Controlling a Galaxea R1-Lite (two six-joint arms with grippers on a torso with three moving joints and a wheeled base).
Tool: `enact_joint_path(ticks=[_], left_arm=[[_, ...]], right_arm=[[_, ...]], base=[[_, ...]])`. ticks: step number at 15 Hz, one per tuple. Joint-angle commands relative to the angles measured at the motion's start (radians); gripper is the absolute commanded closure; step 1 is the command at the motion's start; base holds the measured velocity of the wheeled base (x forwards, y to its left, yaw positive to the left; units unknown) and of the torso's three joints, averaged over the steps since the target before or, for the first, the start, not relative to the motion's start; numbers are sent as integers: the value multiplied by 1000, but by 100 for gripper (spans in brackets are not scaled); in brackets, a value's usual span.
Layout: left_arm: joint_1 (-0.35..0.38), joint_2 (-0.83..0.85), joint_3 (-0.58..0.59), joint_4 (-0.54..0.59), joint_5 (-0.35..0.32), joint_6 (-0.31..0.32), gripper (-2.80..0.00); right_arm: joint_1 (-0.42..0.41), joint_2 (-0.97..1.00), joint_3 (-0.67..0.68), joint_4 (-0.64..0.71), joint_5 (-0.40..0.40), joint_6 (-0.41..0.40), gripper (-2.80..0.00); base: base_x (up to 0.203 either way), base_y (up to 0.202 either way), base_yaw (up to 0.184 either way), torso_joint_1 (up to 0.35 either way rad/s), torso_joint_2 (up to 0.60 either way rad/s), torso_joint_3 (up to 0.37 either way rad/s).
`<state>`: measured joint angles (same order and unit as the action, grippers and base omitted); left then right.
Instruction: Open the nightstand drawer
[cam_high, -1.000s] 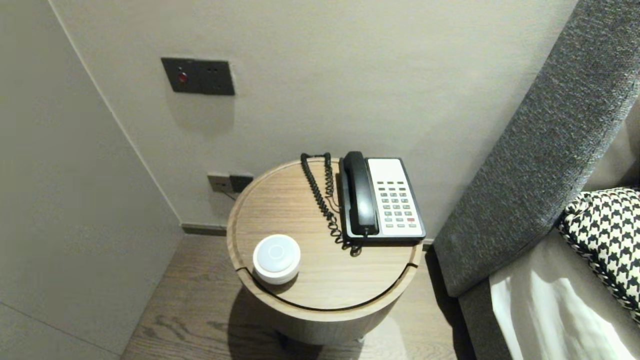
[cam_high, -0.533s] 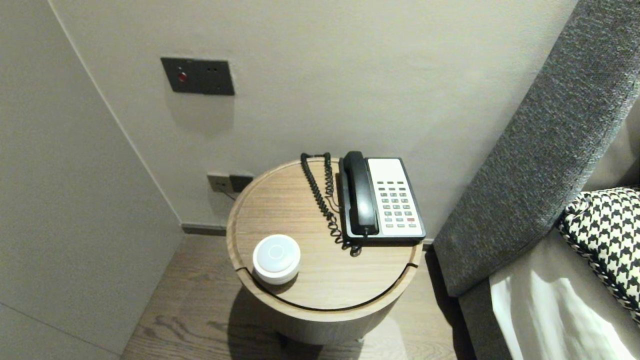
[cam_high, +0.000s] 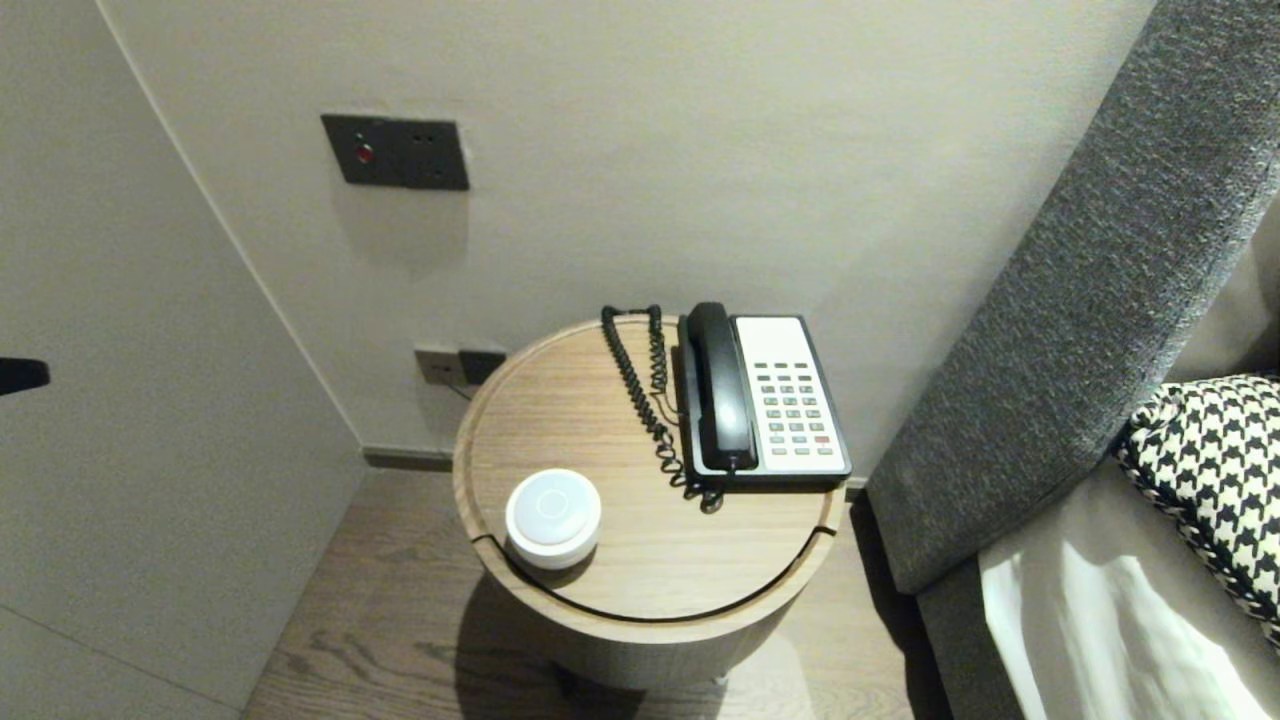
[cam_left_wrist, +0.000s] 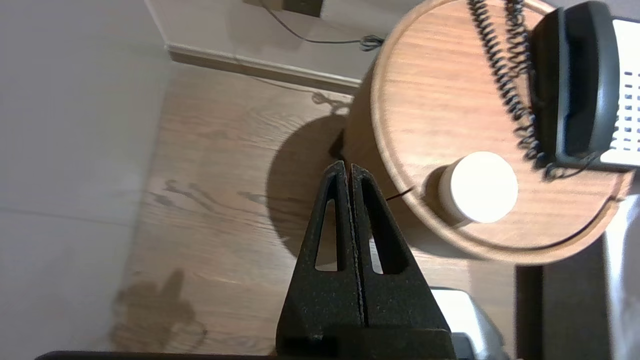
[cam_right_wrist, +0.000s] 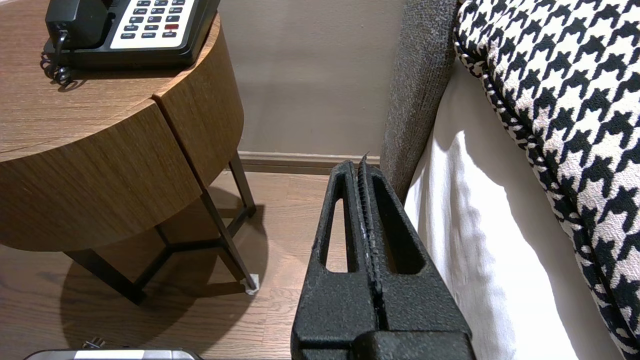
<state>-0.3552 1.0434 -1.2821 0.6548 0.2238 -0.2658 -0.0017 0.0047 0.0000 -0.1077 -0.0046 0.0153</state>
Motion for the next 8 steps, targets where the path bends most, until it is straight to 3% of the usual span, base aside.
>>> enact_joint_path(ticks=[1, 2, 5, 8], left_arm=[[-145, 143, -61, 5, 150, -99, 0], [-159, 174, -80, 6, 178, -128, 0], [-185, 254, -99, -4, 182, -143, 0], [-201, 341, -121, -77, 109, -143, 0]], right_arm=[[0, 1, 40, -1, 0, 0, 0], [0, 1, 40, -1, 0, 0, 0], [0, 1, 40, -1, 0, 0, 0], [0, 1, 40, -1, 0, 0, 0]], base=[[0, 0, 0, 0, 0, 0], [0, 0, 0, 0, 0, 0], [0, 0, 0, 0, 0, 0], [0, 0, 0, 0, 0, 0]])
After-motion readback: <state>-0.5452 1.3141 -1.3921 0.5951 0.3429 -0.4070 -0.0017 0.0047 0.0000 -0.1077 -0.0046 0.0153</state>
